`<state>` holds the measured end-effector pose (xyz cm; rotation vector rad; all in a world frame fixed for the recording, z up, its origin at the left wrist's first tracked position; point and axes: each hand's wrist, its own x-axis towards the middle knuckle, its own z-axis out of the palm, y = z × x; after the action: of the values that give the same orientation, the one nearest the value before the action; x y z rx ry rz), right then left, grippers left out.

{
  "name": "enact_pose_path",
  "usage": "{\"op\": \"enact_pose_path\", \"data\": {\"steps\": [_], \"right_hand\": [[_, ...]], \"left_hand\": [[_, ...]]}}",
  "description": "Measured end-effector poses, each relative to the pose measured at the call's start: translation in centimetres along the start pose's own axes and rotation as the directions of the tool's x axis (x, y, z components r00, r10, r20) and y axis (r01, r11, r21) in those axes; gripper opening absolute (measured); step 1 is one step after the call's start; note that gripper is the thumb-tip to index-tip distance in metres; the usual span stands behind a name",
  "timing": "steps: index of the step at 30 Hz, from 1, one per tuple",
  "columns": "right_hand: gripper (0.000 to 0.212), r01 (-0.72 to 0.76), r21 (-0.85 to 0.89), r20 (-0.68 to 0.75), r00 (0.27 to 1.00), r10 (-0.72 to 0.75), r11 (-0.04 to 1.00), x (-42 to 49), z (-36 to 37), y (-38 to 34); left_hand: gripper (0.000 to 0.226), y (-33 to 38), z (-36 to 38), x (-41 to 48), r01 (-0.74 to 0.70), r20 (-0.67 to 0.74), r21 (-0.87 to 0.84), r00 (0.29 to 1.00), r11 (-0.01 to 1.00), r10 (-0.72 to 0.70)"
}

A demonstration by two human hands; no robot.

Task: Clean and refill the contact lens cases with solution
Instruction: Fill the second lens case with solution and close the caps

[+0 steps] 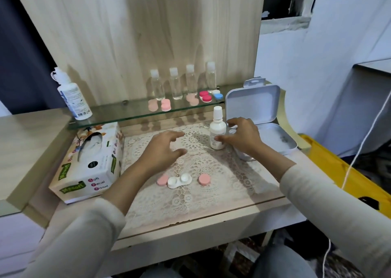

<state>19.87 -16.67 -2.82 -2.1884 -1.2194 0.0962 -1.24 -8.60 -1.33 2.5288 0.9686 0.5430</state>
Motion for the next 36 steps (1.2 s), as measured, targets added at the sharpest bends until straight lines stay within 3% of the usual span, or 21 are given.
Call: {"op": "enact_pose_path", "data": {"steps": [11, 15, 19, 22, 26, 29, 32, 36], "right_hand": [[0.053, 0.049, 0.194, 0.018, 0.998, -0.054, 0.980, 1.5, 1.3, 0.8], [0.049, 0.055, 0.235, 0.040, 0.997, -0.066, 0.971, 1.5, 1.2, 1.1], [0.049, 0.067, 0.264, 0.030, 0.996, -0.078, 0.962, 1.4, 1.4, 1.3], [0.050, 0.067, 0.283, 0.022, 0.997, -0.076, 0.957, 1.2, 1.5, 1.3], [0.053, 0.069, 0.300, 0.025, 0.996, -0.080, 0.952, 1.1, 1.5, 1.4], [0.057, 0.068, 0.277, 0.055, 0.995, -0.086, 0.958, 1.2, 1.6, 1.4], [0.056, 0.065, 0.240, 0.092, 0.992, -0.090, 0.969, 1.4, 1.9, 1.5], [0.055, 0.046, 0.234, 0.112, 0.991, -0.075, 0.971, 1.6, 2.4, 1.6]], "left_hand": [[0.056, 5.7, 1.2, 8.5, -0.247, 0.040, -0.155, 0.966, 0.957, 0.256], [0.047, 6.3, 1.8, 9.6, -0.251, 0.070, -0.178, 0.961, 0.951, 0.267], [0.030, 6.5, 2.1, 10.0, -0.258, -0.016, -0.132, 0.966, 0.957, 0.258], [0.037, 6.4, 2.1, 10.2, -0.223, -0.061, -0.122, 0.974, 0.967, 0.217], [0.058, 5.6, 1.4, 9.8, -0.184, 0.165, -0.356, 0.953, 0.916, 0.255], [0.059, 5.0, 1.2, 9.5, -0.225, 0.168, -0.312, 0.943, 0.923, 0.286], [0.046, 5.1, 1.3, 9.5, -0.241, 0.064, -0.275, 0.961, 0.931, 0.267], [0.023, 5.5, 1.1, 9.7, -0.230, 0.028, -0.250, 0.969, 0.940, 0.245]]}}
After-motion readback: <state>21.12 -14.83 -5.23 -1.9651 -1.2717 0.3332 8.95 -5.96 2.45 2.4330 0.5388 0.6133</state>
